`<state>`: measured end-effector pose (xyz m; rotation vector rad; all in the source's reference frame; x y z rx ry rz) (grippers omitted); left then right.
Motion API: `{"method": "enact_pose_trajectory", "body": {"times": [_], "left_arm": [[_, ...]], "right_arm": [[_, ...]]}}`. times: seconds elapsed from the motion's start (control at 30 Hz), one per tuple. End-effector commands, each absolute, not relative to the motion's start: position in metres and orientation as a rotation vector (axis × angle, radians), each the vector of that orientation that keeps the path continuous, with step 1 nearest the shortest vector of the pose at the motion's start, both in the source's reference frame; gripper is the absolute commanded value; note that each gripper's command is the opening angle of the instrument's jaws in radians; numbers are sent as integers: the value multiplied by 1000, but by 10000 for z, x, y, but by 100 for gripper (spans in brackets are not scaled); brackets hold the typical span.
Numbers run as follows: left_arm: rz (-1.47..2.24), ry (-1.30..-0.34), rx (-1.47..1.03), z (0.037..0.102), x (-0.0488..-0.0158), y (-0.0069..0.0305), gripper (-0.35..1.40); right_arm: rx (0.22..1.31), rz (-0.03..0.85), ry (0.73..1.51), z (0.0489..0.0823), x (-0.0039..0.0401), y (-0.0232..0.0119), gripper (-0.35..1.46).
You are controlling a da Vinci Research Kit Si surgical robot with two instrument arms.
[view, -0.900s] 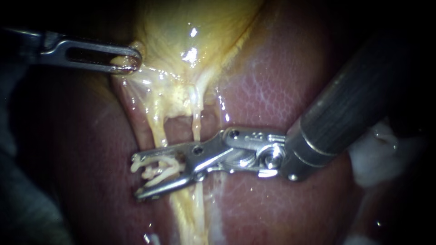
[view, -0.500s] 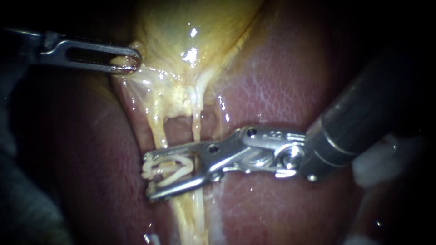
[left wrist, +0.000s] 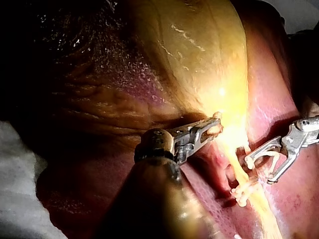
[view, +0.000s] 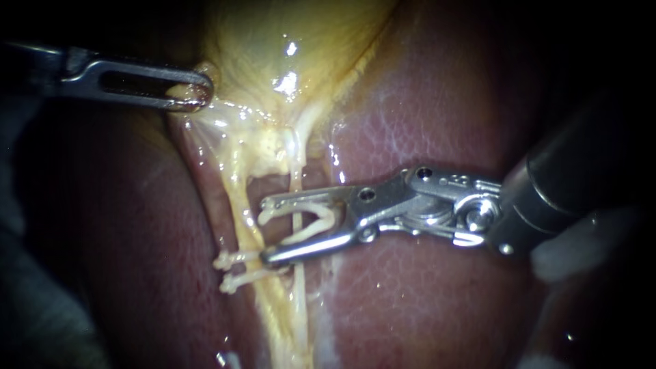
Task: Clipping third clip left tube
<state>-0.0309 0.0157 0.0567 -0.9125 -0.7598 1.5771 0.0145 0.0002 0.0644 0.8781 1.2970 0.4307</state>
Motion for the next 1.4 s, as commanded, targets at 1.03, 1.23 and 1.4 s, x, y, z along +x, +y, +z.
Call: {"method": "enact_pose_trajectory", "body": {"times": [1.03,1.23,1.4], "left_arm": [[1577,-760,-912,567,-309,157,-35],[1577,-760,-912,567,-309,157,-35],[1577,-760,-912,567,-309,157,-35]], "right_arm": [[1094,519,1386,695,215,-7,49],[1109,535,1417,695,232,-4,49],[1118,541,1441,690,233,-1,49]]}}
